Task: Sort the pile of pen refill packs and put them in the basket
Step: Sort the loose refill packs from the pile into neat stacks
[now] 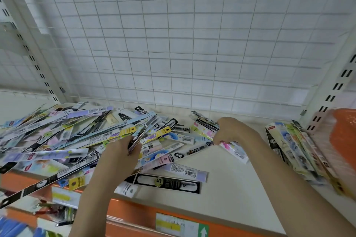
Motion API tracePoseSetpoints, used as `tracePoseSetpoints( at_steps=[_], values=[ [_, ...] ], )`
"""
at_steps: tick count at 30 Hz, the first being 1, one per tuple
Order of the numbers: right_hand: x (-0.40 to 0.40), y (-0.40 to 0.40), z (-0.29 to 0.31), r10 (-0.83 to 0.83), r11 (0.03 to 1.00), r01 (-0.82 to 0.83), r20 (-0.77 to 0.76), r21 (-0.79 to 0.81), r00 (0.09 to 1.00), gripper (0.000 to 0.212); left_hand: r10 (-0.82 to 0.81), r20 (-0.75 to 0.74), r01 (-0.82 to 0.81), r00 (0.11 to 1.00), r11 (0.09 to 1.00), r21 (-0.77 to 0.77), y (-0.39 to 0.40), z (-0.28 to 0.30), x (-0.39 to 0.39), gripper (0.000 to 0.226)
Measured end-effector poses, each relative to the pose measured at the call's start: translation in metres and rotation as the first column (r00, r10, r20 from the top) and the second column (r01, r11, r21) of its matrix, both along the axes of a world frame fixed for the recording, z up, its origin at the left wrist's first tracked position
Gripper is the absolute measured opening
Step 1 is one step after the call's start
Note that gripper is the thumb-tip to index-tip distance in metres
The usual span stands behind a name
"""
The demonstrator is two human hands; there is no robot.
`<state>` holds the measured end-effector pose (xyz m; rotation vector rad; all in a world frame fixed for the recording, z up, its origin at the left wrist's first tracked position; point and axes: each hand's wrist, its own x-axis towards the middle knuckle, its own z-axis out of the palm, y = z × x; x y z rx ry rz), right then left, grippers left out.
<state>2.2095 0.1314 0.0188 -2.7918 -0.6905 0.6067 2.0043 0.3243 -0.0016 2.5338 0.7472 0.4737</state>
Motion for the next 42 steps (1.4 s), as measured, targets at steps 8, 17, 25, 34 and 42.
tracePoseSetpoints(
  at_steps=[8,17,25,34,42],
  values=[
    [-0.014,-0.008,0.012,-0.193,0.947,0.127,0.206,0.294,0.959,0.024,-0.066,-0.199,0.066,0.978,0.998,-0.010,0.000,-0.001,-0.003,0.037],
    [-0.063,-0.030,0.009,-0.319,0.601,0.033,0.202,0.799,0.926,0.033,-0.042,-0.251,0.061,0.967,0.996,0.068,-0.016,-0.006,-0.002,0.027],
    [-0.072,-0.041,-0.014,-0.376,0.488,0.139,0.064,0.861,0.924,0.026,0.010,-0.208,0.031,0.978,0.981,0.189,-0.021,0.002,-0.007,0.033],
    [-0.071,-0.050,-0.027,-0.400,0.492,0.137,0.083,0.860,0.913,0.013,0.071,0.093,-0.083,0.993,0.988,0.130,-0.035,0.022,-0.006,0.034],
    [-0.071,-0.048,-0.031,-0.440,0.477,0.112,0.127,0.872,0.889,0.014,-0.039,0.243,0.044,0.969,0.999,-0.014,-0.050,0.015,0.008,0.012]
  ],
)
